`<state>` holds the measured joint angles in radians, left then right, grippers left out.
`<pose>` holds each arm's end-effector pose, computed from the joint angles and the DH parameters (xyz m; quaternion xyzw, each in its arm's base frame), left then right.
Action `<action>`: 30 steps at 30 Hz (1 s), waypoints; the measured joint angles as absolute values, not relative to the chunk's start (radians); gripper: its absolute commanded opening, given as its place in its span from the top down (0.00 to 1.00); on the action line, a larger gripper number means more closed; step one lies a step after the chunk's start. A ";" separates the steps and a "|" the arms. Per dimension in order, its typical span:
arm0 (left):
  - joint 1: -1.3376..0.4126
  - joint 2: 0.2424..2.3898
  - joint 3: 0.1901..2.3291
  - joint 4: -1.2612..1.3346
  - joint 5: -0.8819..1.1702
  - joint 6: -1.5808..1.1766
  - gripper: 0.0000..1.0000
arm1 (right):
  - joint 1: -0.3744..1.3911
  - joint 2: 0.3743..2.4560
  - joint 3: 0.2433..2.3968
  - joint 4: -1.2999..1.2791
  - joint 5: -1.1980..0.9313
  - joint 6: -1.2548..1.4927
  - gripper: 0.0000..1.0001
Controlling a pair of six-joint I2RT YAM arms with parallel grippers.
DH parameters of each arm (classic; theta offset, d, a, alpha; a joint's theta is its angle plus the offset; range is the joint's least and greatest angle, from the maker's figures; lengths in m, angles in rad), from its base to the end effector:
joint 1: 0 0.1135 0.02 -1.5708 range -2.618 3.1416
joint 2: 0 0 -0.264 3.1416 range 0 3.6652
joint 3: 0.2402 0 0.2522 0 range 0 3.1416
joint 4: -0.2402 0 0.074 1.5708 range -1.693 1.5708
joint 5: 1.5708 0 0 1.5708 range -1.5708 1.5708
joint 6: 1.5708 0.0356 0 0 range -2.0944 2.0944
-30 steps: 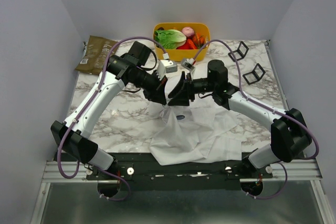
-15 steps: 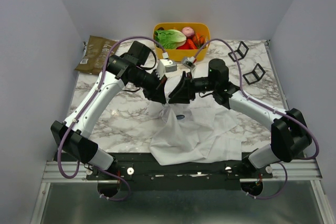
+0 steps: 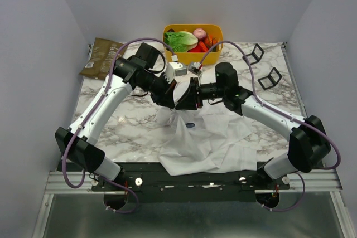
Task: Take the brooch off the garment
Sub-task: Remove the brooch from the clothes.
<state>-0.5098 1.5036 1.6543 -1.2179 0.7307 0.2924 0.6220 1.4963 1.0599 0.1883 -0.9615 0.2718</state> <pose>0.2363 -0.1593 0.3850 0.4351 0.7980 -0.3692 0.1938 0.2587 0.2214 0.3044 -0.4016 0.6395 0.5644 0.3334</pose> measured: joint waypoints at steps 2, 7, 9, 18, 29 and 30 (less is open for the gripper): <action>-0.509 1.504 1.654 -1.219 0.722 0.295 1.00 | 0.634 1.496 1.061 0.168 -0.934 0.255 0.70; -0.508 1.506 1.654 -1.213 0.707 0.303 1.00 | 0.648 1.485 1.061 0.146 -0.870 0.236 0.71; -0.506 1.506 1.654 -1.206 0.707 0.306 1.00 | 0.649 1.476 1.061 0.138 -0.848 0.233 0.71; -0.505 1.506 1.654 -1.173 0.706 0.312 1.00 | 0.652 1.447 1.061 0.104 -0.767 0.189 0.63; -0.505 1.499 1.648 -1.161 0.718 0.303 1.00 | 0.654 1.424 1.116 -0.036 -0.701 0.007 0.34; -0.505 1.495 1.644 -1.162 0.722 0.301 1.00 | 0.654 1.420 1.122 -0.054 -0.700 -0.010 0.30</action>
